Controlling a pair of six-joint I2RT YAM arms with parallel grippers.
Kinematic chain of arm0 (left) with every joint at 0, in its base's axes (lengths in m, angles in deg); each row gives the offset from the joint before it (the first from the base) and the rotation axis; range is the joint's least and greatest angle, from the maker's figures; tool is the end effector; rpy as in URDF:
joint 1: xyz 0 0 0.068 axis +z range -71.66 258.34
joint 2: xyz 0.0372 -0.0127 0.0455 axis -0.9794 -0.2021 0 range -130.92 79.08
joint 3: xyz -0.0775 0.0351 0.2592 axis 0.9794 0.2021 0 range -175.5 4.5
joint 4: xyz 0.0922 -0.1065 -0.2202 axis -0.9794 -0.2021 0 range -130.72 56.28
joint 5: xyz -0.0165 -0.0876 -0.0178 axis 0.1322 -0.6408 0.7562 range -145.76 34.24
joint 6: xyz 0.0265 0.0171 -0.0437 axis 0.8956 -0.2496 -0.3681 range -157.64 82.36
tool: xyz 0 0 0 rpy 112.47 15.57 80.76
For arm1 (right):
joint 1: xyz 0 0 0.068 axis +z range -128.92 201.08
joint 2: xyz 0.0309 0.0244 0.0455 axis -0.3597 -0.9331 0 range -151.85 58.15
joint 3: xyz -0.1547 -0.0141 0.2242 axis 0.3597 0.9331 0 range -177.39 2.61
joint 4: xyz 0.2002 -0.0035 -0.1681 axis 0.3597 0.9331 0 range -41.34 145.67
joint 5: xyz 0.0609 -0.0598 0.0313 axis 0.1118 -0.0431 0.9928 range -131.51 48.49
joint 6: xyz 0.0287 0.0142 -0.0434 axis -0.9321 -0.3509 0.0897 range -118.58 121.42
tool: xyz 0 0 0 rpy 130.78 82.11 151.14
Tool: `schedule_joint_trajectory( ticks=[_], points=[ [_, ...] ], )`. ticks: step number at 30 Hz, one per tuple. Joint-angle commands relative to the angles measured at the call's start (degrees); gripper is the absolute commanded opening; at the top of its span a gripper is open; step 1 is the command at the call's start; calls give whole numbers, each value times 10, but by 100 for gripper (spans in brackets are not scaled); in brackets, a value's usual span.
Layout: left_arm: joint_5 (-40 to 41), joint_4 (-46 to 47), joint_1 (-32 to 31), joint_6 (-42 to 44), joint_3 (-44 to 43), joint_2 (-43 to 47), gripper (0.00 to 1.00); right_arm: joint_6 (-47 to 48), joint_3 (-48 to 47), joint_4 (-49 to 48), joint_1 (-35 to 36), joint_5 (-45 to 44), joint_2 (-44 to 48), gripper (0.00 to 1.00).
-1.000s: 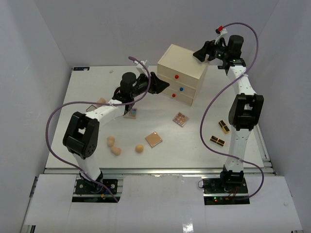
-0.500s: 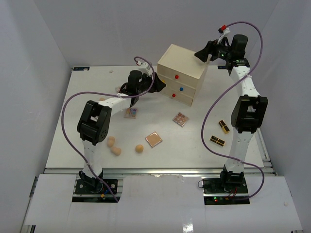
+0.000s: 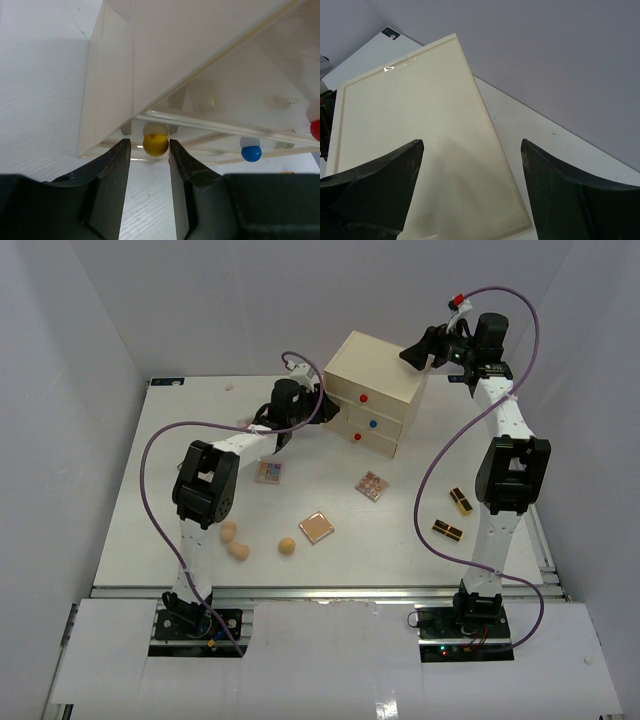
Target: Organize the makeup
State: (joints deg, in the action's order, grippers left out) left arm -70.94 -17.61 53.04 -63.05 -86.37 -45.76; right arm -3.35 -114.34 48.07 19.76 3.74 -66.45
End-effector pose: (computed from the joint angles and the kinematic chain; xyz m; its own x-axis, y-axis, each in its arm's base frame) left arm 0.4575 -0.2266 0.2098 -0.5242 -0.2102 -0.8253 0.4571 0.7482 -0.4809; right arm 0.5196 0.0132 0.3453 -0.1796 0.0627 -0.9817 -0.6757 0.7174 0.1695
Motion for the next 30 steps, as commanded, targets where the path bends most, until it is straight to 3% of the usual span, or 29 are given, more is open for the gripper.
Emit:
schedule_joint_trajectory(
  ticks=[1,7,16,30],
  points=[
    [-1,-10,-2,-1,-30,2,43,-6,10,-20,0,12,28,85],
    [-10,-15,-2,-3,-36,-4,38,-8,15,-20,0,11,28,85],
    [-21,-1,-2,-6,6,26,18,-10,20,-20,0,0,26,84],
    [-69,19,-2,-1,149,132,16,-18,-8,5,0,-47,1,84]
  ],
)
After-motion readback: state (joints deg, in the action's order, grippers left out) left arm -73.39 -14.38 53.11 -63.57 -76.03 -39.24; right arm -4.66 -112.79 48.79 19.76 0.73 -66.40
